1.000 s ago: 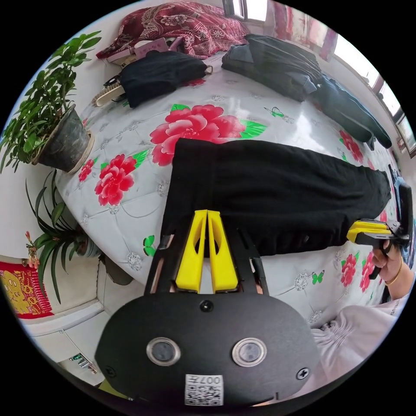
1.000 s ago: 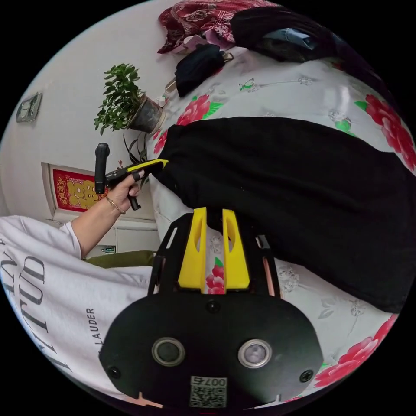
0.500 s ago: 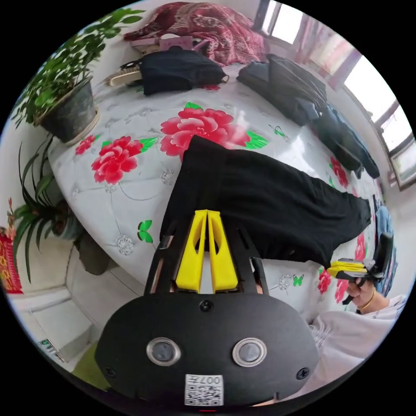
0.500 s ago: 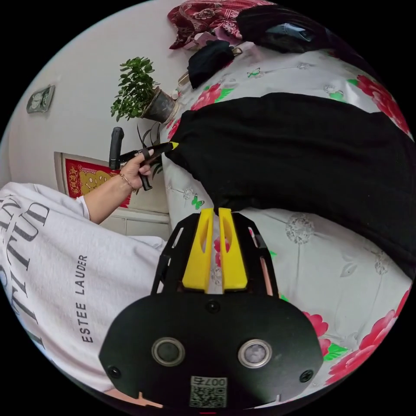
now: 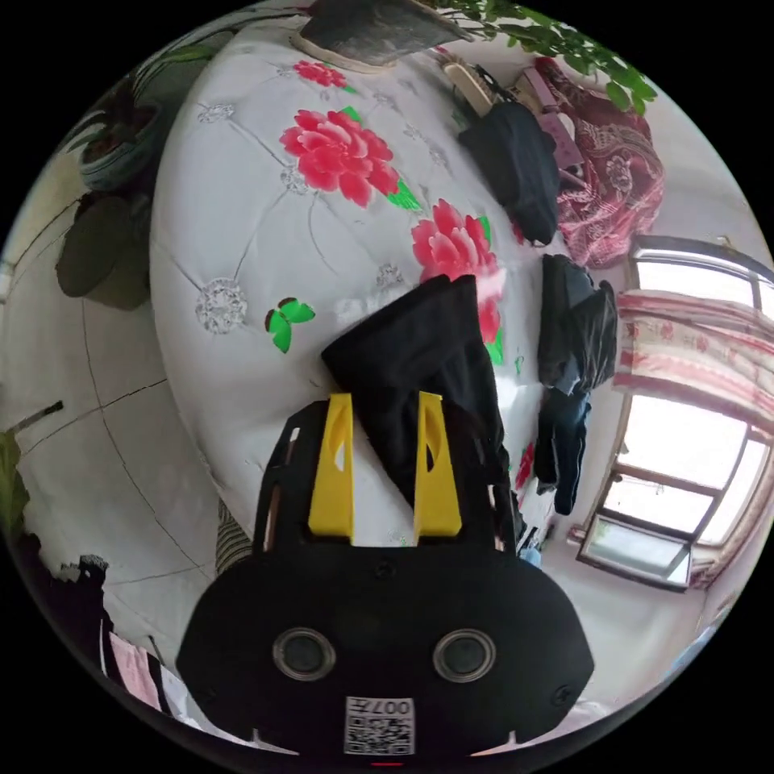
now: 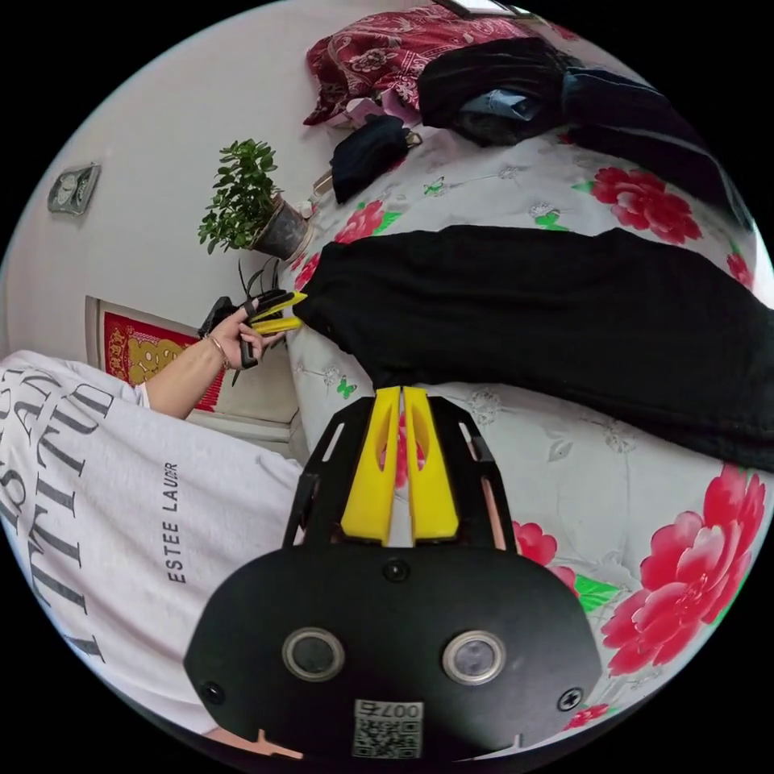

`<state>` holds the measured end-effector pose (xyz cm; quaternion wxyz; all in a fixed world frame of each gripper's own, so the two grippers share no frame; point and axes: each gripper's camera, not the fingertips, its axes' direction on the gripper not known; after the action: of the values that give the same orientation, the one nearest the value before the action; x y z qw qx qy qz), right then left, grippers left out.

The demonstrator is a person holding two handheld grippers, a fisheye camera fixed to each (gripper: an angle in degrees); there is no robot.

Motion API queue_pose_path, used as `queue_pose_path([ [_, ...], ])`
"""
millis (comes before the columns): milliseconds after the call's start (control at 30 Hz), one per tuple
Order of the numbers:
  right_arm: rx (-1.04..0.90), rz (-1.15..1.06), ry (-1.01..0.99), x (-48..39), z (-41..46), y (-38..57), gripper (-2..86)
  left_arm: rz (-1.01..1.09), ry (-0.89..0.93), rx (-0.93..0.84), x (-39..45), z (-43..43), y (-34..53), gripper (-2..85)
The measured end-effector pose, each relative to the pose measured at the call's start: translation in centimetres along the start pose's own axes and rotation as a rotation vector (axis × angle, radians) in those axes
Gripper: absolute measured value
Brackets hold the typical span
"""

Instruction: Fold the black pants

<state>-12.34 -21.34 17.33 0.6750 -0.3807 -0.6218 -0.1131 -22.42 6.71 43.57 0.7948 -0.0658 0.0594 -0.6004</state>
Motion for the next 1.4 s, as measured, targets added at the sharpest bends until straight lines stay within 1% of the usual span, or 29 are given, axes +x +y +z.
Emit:
queue_pose_path([
  [33,0.005,0.0,0.01,-0.2,-0.3,0.2,-0.2,-0.05,-0.018,0.008,-0.4,0.3,-0.4,6.9],
  [100,0.018,0.007,0.024,-0.3,-0.8,0.5,-0.2,-0.046,0.039,0.022,-0.9,0.7,-1.0,4.7],
  [167,0.061,0.045,0.034,0.0,-2.1,1.5,-0.3,-0.069,0.191,0.088,-2.3,-0.5,-0.6,3.6],
  [233,0.103,0.081,0.046,0.3,-3.4,2.7,-0.3,-0.039,0.238,0.132,-2.9,-2.1,-0.1,3.3],
  [400,0.177,0.216,0.08,2.3,-6.2,7.1,-0.3,0.131,0.121,0.294,-2.2,-8.9,1.7,3.4],
  [467,0.199,0.287,0.095,3.5,-7.1,9.0,-0.3,0.297,0.064,0.342,1.3,-11.3,2.5,3.6],
  [500,0.207,0.304,0.098,3.8,-7.4,9.4,-0.3,0.347,0.046,0.343,2.6,-11.5,2.8,3.6],
  [567,0.249,0.358,0.107,4.7,-8.5,10.4,-0.3,0.57,0.004,0.325,9.0,-11.0,4.2,3.8],
  [600,0.267,0.367,0.11,4.8,-8.9,10.6,-0.3,0.631,0.0,0.317,10.8,-10.5,4.7,3.9],
  [667,0.348,0.396,0.109,5.3,-10.9,10.9,-0.3,0.903,-0.005,0.246,18.2,-7.3,7.8,4.1],
  [700,0.367,0.402,0.107,5.5,-11.3,10.9,-0.3,0.968,-0.005,0.215,19.8,-6.2,8.6,4.1],
  [767,0.428,0.431,0.099,6.0,-12.8,11.0,-0.2,1.164,0.013,0.089,25.0,-0.7,12.3,4.4],
  [800,0.438,0.435,0.096,6.1,-13.0,11.1,-0.1,1.205,0.021,0.053,25.9,1.0,13.3,4.5],
  [867,0.459,0.466,0.103,6.9,-13.4,11.1,0.2,1.314,0.046,-0.132,28.2,9.1,16.6,6.3],
  [900,0.464,0.476,0.106,7.2,-13.5,11.1,0.4,1.339,0.032,-0.178,28.4,11.3,17.4,7.2],
  [967,0.495,0.536,0.104,8.4,-14.1,11.0,1.3,1.381,-0.058,-0.365,28.4,18.4,19.8,10.3],
  [1000,0.506,0.554,0.104,8.7,-14.4,11.0,1.8,1.376,-0.072,-0.406,28.4,19.3,20.2,10.4],
  [1033,0.53,0.59,0.11,9.5,-15.2,10.9,2.8,1.359,-0.049,-0.447,28.2,19.9,20.5,10.6],
  [1100,0.58,0.649,0.155,10.7,-16.5,10.8,4.4,1.358,0.0,-0.445,27.9,19.1,20.7,9.7],
  [1167,0.641,0.728,0.234,12.9,-18.1,10.7,6.5,1.345,-0.018,-0.402,27.2,17.3,20.0,8.7],
  [1233,0.669,0.784,0.27,14.7,-18.8,10.3,7.8,1.317,-0.035,-0.354,26.5,15.7,18.9,8.2],
  [1333,0.697,0.814,0.254,17.2,-18.9,8.6,8.9,1.233,-0.099,-0.282,24.9,13.4,16.5,7.9],
  [1400,0.667,0.852,0.252,18.1,-18.2,7.3,8.6,1.148,-0.113,-0.24,23.6,12.2,14.8,7.9],
])
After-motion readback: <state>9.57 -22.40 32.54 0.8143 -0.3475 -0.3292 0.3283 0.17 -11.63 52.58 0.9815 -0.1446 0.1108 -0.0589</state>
